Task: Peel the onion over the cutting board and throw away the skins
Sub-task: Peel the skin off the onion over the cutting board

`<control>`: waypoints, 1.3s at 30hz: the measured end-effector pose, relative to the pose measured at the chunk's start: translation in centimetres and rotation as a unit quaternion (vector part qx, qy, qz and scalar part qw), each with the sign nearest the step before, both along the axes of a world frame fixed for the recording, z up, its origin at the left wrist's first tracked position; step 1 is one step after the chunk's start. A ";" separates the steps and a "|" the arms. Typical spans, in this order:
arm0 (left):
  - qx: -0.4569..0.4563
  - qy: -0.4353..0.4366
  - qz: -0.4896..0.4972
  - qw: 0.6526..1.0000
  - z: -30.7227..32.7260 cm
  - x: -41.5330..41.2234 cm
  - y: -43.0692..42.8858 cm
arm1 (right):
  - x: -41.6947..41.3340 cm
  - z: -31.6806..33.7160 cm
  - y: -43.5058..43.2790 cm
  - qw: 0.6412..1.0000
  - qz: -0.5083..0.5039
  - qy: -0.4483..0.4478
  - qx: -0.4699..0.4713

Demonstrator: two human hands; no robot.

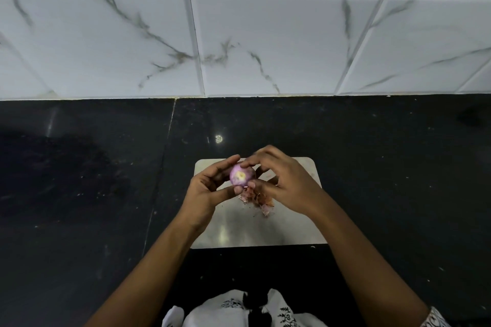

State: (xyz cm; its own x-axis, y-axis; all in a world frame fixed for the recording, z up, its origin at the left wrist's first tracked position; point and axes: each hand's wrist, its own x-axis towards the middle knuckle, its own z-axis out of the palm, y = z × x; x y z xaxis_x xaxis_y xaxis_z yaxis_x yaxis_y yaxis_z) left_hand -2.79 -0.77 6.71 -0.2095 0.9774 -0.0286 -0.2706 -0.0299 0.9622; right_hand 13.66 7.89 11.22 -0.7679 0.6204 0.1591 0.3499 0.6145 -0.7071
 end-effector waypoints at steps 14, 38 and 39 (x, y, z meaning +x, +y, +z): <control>-0.015 -0.065 -0.033 0.997 0.1 -0.2 0.2 | 0.0 -0.1 1.0 0.999 0.021 0.026 -0.034; 0.003 -0.070 0.051 0.996 -0.1 1.0 0.9 | 0.4 -1.6 0.6 0.989 -0.043 0.124 -0.063; 0.000 -0.064 0.058 0.996 -0.1 1.0 0.8 | 0.5 -1.6 0.5 0.989 -0.044 0.120 -0.074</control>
